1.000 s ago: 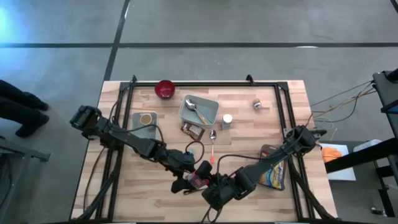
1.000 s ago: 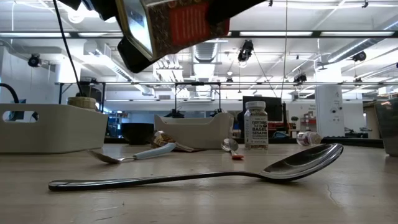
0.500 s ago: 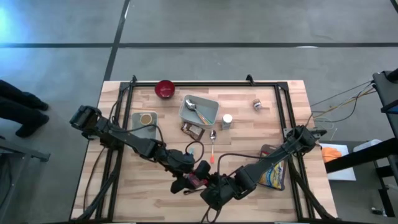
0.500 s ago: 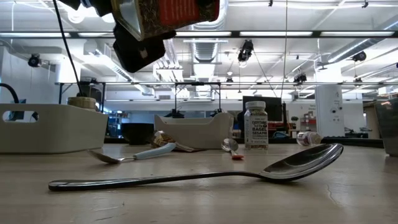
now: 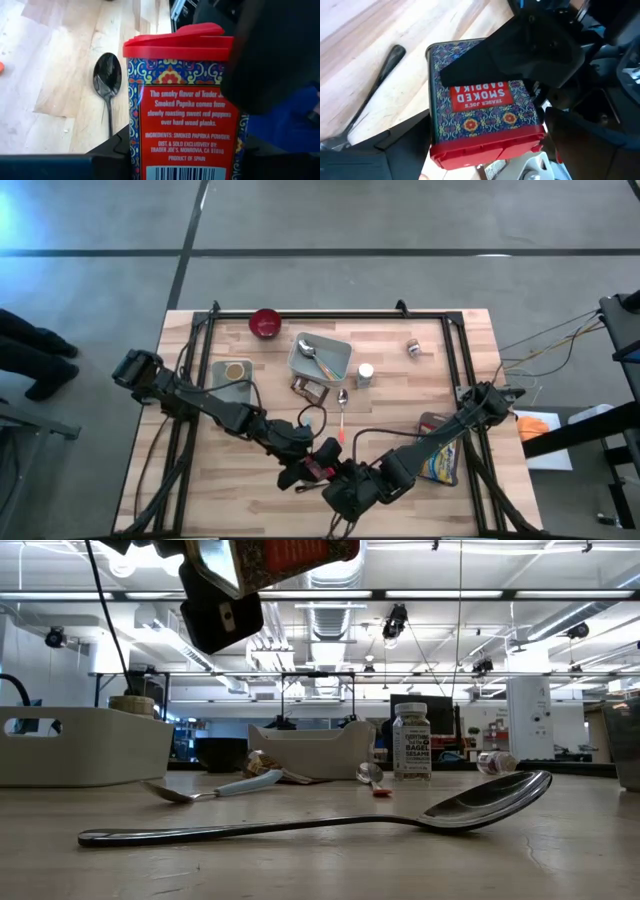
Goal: Pick & Place Food Item
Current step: Put the red seasoning can into the left gray bin
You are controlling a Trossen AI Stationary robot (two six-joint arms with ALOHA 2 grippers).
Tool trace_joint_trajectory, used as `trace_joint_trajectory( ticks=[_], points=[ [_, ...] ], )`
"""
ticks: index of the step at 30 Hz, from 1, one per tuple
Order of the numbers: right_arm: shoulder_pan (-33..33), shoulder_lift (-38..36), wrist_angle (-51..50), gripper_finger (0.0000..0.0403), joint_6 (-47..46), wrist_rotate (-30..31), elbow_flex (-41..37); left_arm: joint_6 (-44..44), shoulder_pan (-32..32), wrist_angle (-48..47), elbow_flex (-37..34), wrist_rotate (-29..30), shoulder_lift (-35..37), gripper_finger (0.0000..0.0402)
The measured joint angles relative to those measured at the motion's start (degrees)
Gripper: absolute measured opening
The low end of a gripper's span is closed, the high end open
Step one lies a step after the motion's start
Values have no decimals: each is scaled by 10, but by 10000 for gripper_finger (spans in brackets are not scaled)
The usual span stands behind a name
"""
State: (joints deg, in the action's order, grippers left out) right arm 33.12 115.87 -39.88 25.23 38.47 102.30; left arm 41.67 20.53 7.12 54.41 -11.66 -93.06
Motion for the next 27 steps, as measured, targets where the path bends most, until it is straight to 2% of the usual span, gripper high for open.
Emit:
trace_joint_trajectory(
  ticks=[6, 12, 14, 17, 20, 23, 27],
  points=[
    [3, 0, -5, 381, -7, 61, 0, 4, 0, 5, -1, 17, 2, 173],
    [11, -20, -28, 383, -99, 98, 2, -6, -2, 6, -1, 66, 30, 173],
    [15, -37, -33, 383, -141, 111, 2, -29, -2, 8, 0, 87, 50, 173],
    [30, -64, -33, 383, -205, 164, -3, -77, -2, 14, 1, 120, 81, 173],
    [44, -95, -22, 384, -267, 208, -3, -131, -3, 9, 0, 181, 107, 173],
    [56, -127, -16, 384, -332, 222, -3, -182, -3, 20, 0, 240, 123, 173],
    [73, -156, -19, 384, -422, 269, -14, -262, -4, 71, 0, 252, 130, 173]
  ],
)
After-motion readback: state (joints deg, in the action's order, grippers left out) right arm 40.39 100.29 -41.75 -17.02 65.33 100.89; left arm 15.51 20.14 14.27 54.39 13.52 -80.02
